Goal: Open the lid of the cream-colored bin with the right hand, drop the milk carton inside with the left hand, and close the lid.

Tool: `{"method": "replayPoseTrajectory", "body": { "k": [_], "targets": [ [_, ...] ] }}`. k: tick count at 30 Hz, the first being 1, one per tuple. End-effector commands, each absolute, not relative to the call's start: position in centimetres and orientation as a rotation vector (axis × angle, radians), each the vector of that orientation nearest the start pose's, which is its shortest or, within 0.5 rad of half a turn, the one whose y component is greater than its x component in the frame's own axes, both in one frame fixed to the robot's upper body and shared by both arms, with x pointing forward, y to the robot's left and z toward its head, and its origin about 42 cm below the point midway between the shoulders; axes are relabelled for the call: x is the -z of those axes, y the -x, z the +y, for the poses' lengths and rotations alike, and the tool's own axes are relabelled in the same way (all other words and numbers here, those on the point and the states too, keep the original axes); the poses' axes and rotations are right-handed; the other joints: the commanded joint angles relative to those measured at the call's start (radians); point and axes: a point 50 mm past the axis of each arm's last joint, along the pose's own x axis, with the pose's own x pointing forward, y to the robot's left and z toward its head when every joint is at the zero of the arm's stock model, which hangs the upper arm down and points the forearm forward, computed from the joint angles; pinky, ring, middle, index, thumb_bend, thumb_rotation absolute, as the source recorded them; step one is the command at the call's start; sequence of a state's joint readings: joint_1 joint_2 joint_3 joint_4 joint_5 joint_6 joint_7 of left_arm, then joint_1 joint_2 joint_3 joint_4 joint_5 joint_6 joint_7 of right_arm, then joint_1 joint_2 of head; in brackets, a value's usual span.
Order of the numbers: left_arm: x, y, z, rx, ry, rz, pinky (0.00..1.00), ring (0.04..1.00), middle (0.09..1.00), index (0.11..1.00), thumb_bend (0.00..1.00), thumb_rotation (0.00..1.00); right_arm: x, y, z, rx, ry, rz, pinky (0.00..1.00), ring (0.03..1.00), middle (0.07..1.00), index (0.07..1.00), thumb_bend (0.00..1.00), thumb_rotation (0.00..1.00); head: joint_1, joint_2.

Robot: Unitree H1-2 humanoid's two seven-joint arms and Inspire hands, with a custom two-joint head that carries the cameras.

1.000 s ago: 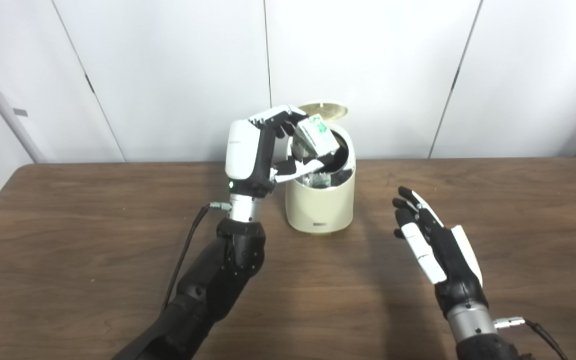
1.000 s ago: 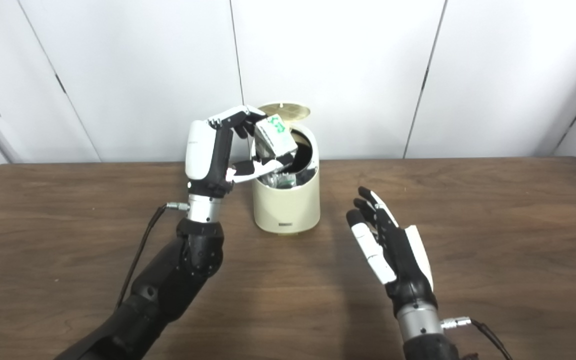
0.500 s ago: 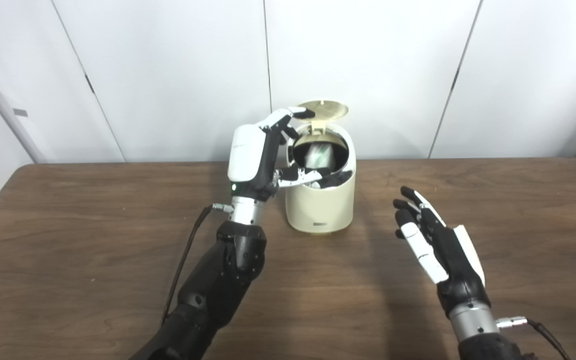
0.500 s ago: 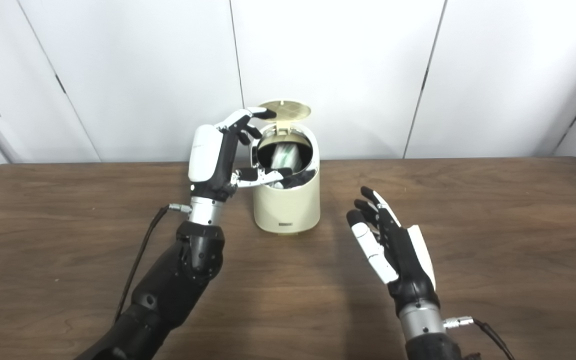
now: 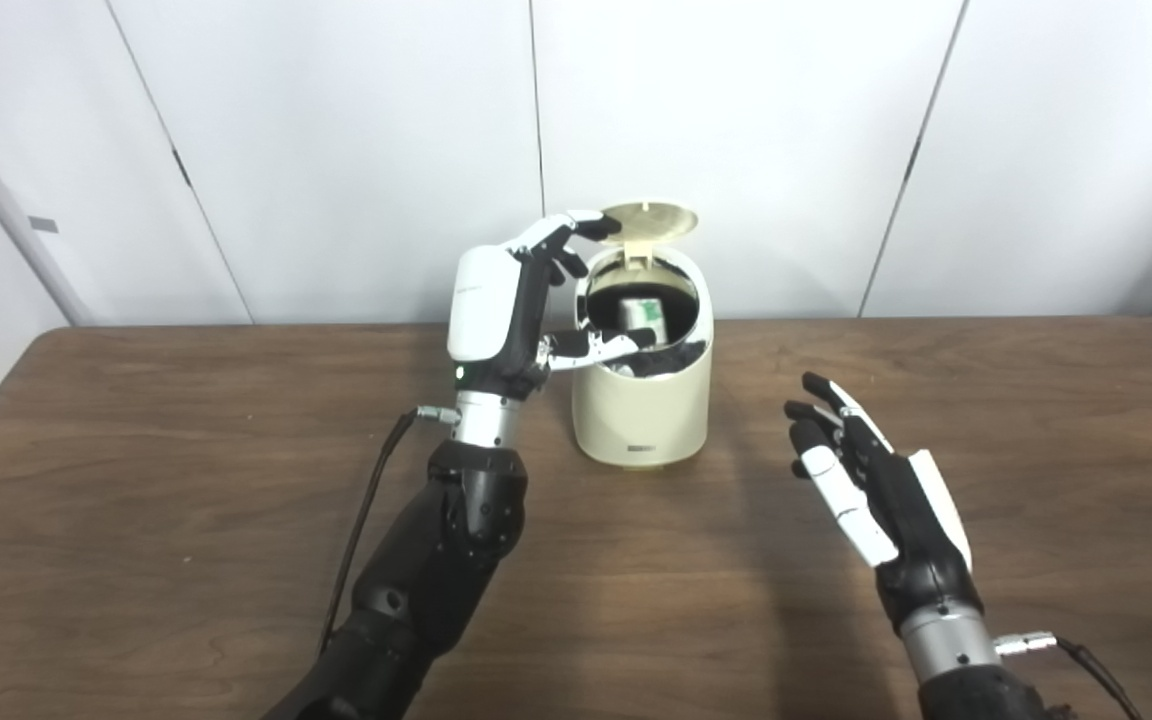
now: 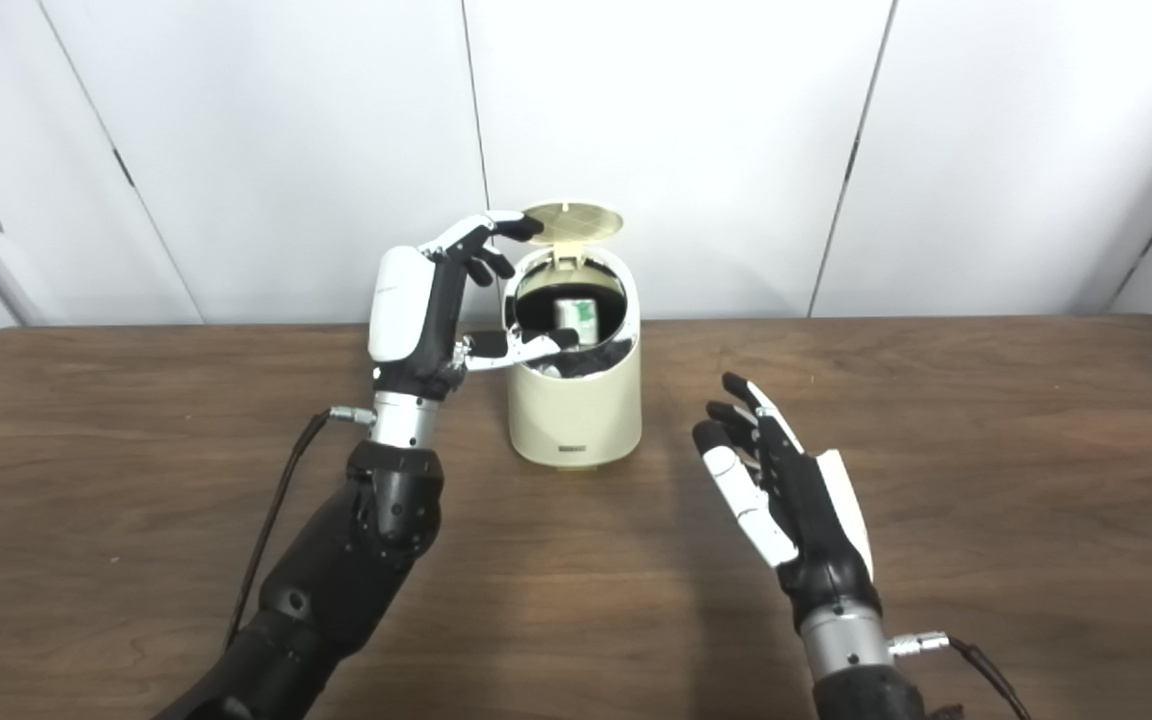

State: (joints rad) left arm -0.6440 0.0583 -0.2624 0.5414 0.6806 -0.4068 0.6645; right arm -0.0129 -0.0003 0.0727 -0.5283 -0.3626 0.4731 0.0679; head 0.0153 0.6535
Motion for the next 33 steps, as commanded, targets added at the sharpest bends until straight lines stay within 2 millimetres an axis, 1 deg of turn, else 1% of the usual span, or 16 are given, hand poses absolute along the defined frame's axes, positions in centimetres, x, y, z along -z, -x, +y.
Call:
{"method": "replayPoseTrajectory", "body": {
  "k": [1, 5, 7, 8, 10, 11, 12, 14, 19, 24, 26, 28, 30, 31, 32, 33],
  "targets": [
    [-24.1, -44.7, 11.8, -0.148, -0.533, -0.921, 0.38, 0.455, 0.611, 0.625, 0.95, 0.09, -22.2, -26.6, -19.8, 0.039, 0.308, -0.126, 0.75, 0.849, 0.85, 0.909, 0.51, 0.86, 0.001, 0.001],
    [-24.5, -43.3, 12.5, -0.171, -0.473, -0.881, 0.38, 0.452, 0.59, 0.602, 0.87, 0.08, -22.4, -26.7, -19.9, 0.045, 0.29, -0.136, 0.76, 0.855, 0.856, 0.913, 0.51, 0.85, 0.008, 0.001],
    [-24.9, -42.3, 13.1, -0.183, -0.411, -0.818, 0.37, 0.448, 0.577, 0.593, 0.77, 0.12, -22.5, -26.9, -20.0, 0.051, 0.286, -0.144, 0.76, 0.856, 0.855, 0.917, 0.49, 0.83, 0.006, 0.0],
    [-25.1, -41.8, 13.3, -0.188, -0.378, -0.791, 0.35, 0.442, 0.572, 0.534, 0.62, 0.09, -22.6, -27.0, -20.1, 0.055, 0.288, -0.148, 0.76, 0.852, 0.854, 0.917, 0.49, 0.84, 0.007, -0.002],
    [-25.4, -41.0, 13.8, -0.198, -0.323, -0.756, 0.33, 0.438, 0.56, 0.503, 0.54, 0.07, -22.8, -27.2, -20.2, 0.058, 0.289, -0.152, 0.76, 0.85, 0.852, 0.916, 0.48, 0.84, 0.011, 0.0],
    [-25.6, -40.6, 14.2, -0.208, -0.301, -0.743, 0.33, 0.437, 0.547, 0.497, 0.52, 0.07, -22.9, -27.4, -20.3, 0.059, 0.293, -0.155, 0.76, 0.85, 0.852, 0.914, 0.48, 0.84, 0.013, 0.0],
    [-25.7, -40.3, 14.5, -0.214, -0.287, -0.732, 0.33, 0.434, 0.504, 0.502, 0.52, 0.03, -22.9, -27.6, -20.4, 0.059, 0.296, -0.156, 0.76, 0.85, 0.853, 0.913, 0.48, 0.84, 0.013, 0.0],
    [-25.8, -39.6, 15.6, -0.227, -0.279, -0.704, 0.33, 0.431, 0.479, 0.508, 0.52, 0.01, -23.2, -28.0, -20.6, 0.059, 0.306, -0.169, 0.75, 0.847, 0.853, 0.911, 0.48, 0.85, 0.015, -0.001],
    [-25.4, -38.5, 17.5, -0.241, -0.282, -0.595, 0.34, 0.422, 0.47, 0.511, 0.51, 0.0, -23.9, -29.8, -20.9, 0.058, 0.322, -0.205, 0.74, 0.845, 0.852, 0.902, 0.49, 0.83, 0.016, -0.001],
    [-24.1, -37.1, 19.4, -0.214, -0.253, -0.487, 0.37, 0.436, 0.472, 0.515, 0.51, 0.0, -24.9, -32.6, -21.3, 0.039, 0.347, -0.279, 0.73, 0.845, 0.859, 0.876, 0.48, 0.81, 0.012, -0.005],
    [-23.3, -36.3, 20.2, -0.187, -0.216, -0.424, 0.39, 0.449, 0.521, 0.498, 0.5, 0.07, -25.8, -33.8, -21.2, 0.023, 0.371, -0.306, 0.72, 0.848, 0.87, 0.88, 0.5, 0.82, 0.015, -0.009],
    [-22.6, -35.7, 20.8, -0.163, -0.201, -0.376, 0.41, 0.463, 0.537, 0.495, 0.5, 0.08, -26.6, -34.8, -21.1, 0.004, 0.405, -0.339, 0.72, 0.855, 0.883, 0.896, 0.5, 0.83, 0.01, -0.011],
    [-21.6, -35.0, 21.5, -0.131, -0.205, -0.33, 0.45, 0.503, 0.574, 0.496, 0.49, 0.09, -27.5, -35.8, -20.7, -0.006, 0.46, -0.367, 0.73, 0.856, 0.896, 0.909, 0.51, 0.84, 0.011, -0.014],
    [-21.2, -34.6, 21.8, -0.112, -0.21, -0.31, 0.49, 0.536, 0.604, 0.596, 0.49, 0.34, -28.0, -36.4, -20.5, -0.012, 0.494, -0.377, 0.74, 0.859, 0.901, 0.911, 0.51, 0.85, 0.011, -0.018],
    [-20.7, -34.2, 22.1, -0.096, -0.211, -0.293, 0.52, 0.568, 0.631, 0.644, 0.48, 0.44, -28.5, -37.0, -20.3, -0.021, 0.519, -0.384, 0.77, 0.872, 0.911, 0.917, 0.5, 0.87, 0.01, -0.019],
    [-20.3, -33.9, 22.4, -0.084, -0.212, -0.277, 0.55, 0.601, 0.659, 0.679, 0.47, 0.51, -28.9, -37.4, -20.1, -0.027, 0.537, -0.389, 0.8, 0.886, 0.922, 0.922, 0.5, 0.87, 0.01, -0.021]
  ]
}}
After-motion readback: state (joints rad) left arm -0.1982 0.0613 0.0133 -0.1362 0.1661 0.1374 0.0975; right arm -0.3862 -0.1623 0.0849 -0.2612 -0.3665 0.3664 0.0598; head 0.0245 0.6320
